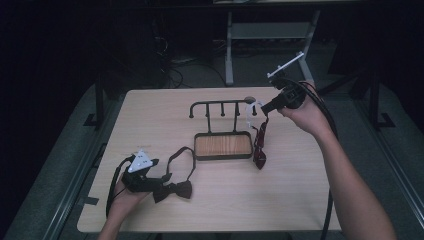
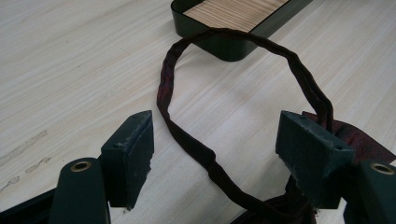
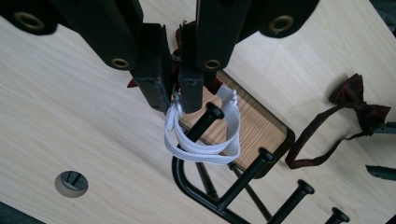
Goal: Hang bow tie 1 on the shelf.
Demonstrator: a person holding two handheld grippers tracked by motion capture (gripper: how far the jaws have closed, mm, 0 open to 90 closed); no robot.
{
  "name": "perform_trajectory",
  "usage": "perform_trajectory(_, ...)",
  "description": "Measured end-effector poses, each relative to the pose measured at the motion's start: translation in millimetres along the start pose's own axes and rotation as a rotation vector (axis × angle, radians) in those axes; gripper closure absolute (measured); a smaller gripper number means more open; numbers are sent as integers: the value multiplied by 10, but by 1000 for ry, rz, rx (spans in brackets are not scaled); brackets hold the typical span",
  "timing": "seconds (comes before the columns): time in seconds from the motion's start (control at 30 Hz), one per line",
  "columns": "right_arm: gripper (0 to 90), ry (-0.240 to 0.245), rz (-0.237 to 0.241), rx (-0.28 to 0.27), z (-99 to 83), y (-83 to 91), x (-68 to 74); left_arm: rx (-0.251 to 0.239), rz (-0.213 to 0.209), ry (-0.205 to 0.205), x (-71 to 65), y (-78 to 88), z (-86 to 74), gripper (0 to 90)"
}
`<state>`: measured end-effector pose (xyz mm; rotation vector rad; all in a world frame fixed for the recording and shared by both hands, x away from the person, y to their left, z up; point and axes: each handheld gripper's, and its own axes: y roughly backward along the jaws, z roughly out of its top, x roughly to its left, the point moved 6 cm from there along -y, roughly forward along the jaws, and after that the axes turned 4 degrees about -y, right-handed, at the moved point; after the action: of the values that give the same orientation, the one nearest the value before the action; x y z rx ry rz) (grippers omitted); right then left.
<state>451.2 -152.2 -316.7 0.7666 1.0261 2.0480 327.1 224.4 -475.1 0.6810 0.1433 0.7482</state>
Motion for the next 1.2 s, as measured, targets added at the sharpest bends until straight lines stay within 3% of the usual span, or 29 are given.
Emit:
perform_trajectory(0.4,789,-42,-4,5,-8,-180,-128,0,-5,15,-17,-5,0,284)
perform_trajectory(0.9,739,-39,45,7,-229,-255,-131,11,-10,-7,-36,-27,-1,284)
perform_trajectory(1.2,720,-46,46,7,-355,-278,-175,13,-11,-4,-38,-34,-3,284)
